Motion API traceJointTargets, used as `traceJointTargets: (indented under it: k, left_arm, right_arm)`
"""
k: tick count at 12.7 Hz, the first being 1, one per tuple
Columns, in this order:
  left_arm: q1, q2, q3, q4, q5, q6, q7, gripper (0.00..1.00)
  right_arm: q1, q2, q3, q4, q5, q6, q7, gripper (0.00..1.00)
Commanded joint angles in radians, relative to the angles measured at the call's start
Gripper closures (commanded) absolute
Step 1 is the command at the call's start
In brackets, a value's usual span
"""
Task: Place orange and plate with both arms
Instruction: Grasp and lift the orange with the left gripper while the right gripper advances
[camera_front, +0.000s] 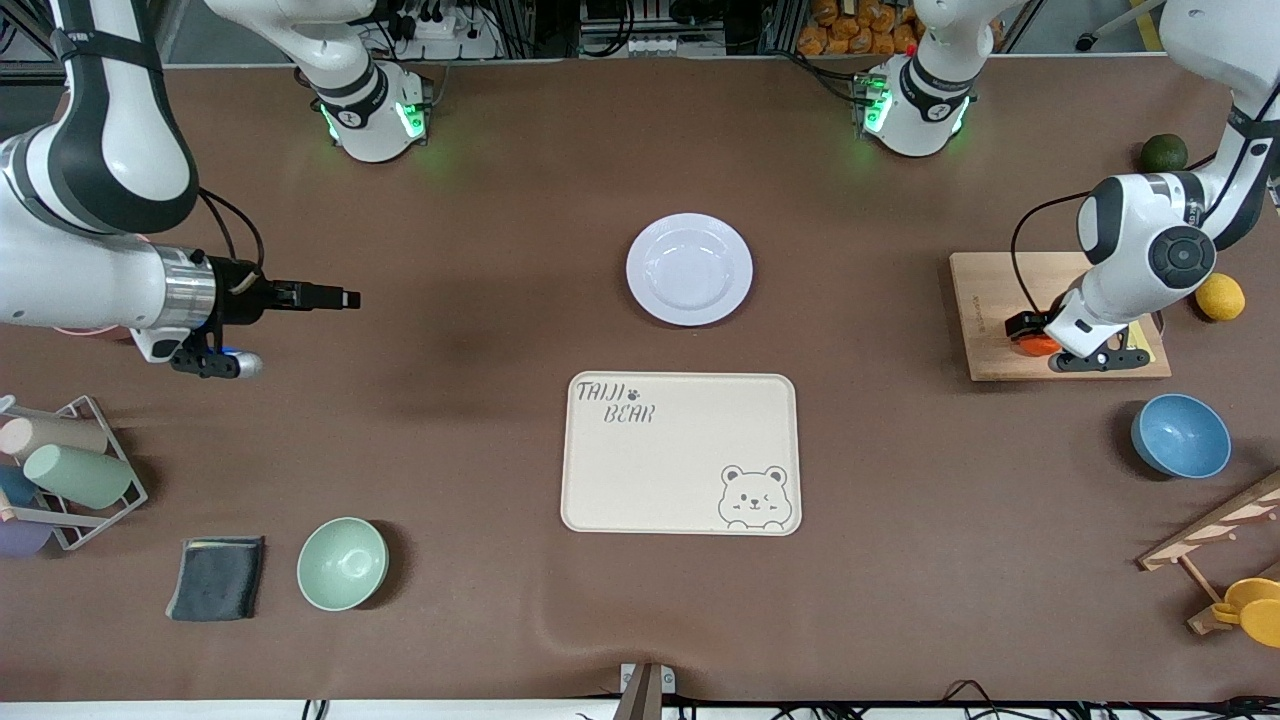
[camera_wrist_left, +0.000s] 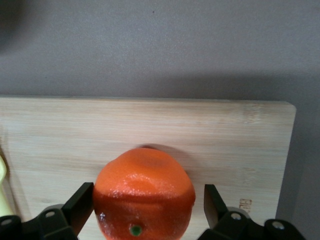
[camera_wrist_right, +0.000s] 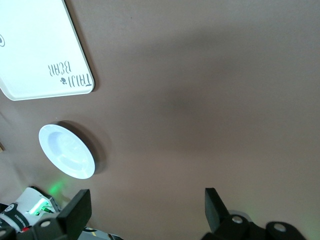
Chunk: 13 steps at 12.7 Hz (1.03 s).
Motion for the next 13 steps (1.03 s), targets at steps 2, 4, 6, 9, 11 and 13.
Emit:
traceJointTargets:
  k: [2,4,6,9,11,13]
  left_arm:
    - [0.013,-0.001,-0.009,0.010,0.032,0.008,0.008,0.84]
    - [0.006,-0.048,-0.023,0.015,0.033,-0.007,0.003,0.89]
    - [0.009,-0.097,-0.136,0.022,0.009,-0.044,-0.044,0.97]
    - [0.004,-0.087,-0.365,0.151,-0.053,-0.238,-0.355,0.99]
    - [-0.010,-0.039,-0.500,0.260,-0.054,-0.373,-0.564,0.99]
    - [-0.080,0.013,-0.543,0.343,-0.057,-0.443,-0.705,0.99]
  right_arm:
    - [0.024,-0.013,-0.001,-0.051,0.037,0.054,0.016,0.00]
    - [0.036,-0.021,-0.001,-0.098,0.069,0.100,0.014,0.00]
    - [0.058,-0.024,-0.001,-0.137,0.092,0.152,0.014,0.00]
    - [0.060,-0.024,-0.001,-0.160,0.134,0.169,0.010,0.00]
    - [0.063,-0.025,0.000,-0.195,0.178,0.196,0.003,0.00]
    - [0.075,-0.036,0.000,-0.240,0.198,0.256,-0.007,0.00]
